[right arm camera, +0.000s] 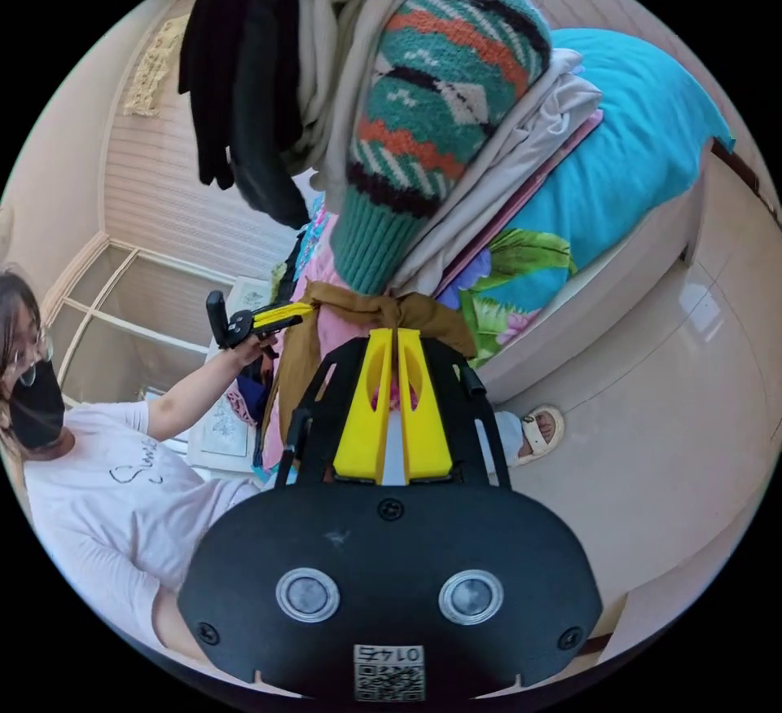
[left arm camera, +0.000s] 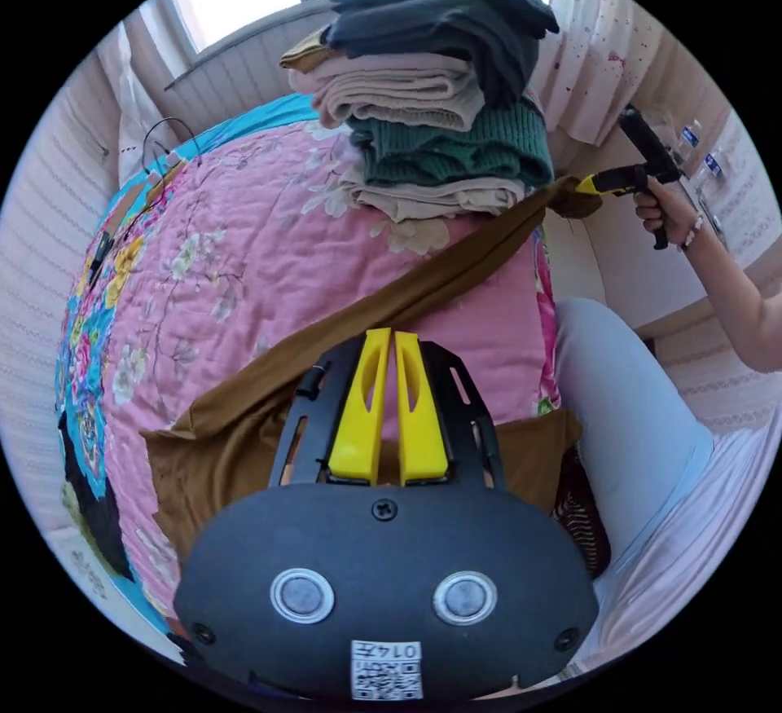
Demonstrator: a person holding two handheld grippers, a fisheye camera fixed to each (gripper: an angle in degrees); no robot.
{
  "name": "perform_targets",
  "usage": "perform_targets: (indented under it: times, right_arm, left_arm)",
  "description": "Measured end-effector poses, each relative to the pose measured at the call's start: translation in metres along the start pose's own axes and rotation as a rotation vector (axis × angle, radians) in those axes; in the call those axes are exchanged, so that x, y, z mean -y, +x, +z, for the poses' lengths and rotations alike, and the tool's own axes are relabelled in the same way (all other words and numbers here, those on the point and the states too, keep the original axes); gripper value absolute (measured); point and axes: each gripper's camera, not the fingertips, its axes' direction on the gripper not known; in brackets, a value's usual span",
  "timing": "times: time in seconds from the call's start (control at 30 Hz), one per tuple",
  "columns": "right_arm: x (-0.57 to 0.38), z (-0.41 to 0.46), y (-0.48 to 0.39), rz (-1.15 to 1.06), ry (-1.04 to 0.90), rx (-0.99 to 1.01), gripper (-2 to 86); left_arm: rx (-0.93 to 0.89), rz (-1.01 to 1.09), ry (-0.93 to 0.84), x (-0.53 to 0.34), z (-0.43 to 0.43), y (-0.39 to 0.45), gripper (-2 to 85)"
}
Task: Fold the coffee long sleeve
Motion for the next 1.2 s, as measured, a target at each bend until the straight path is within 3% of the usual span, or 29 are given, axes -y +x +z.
perform_targets:
  times: [0.17, 0.23, 0.43, 0.63, 1.03, 1.2]
  right_arm:
    - [-0.018, 0.009, -0.024, -0.064, -0.035, 0.061, 0.2]
    - [-0.025, 0.014, -0.036, -0.089, -0.028, 0.124, 0.2]
    - [-0.038, 0.029, -0.071, -0.156, -0.041, 0.204, 0.2]
    - [-0.056, 0.047, -0.132, -0.335, -0.096, 0.323, 0.2]
    - [-0.085, 0.142, -0.222, -0.504, -0.295, 0.406, 0.1]
    - [-0.099, 0.198, -0.290, -0.682, -0.390, 0.561, 0.1]
  left_arm:
    - [0.134, -0.425, 0.039, -0.048, -0.043, -0.101, 7.1]
    - [0.087, -0.654, 0.039, -0.064, -0.054, -0.153, 9.7]
    - [-0.032, -1.005, 0.083, -0.073, -0.057, -0.239, 9.7]
    - [0.004, -0.992, -0.004, -0.073, -0.083, -0.272, -0.4]
    - [-0.099, -0.970, 0.130, -0.131, -0.204, -0.316, -1.0]
    - [-0.021, -0.960, 0.140, -0.162, -0.267, -0.341, -0.9]
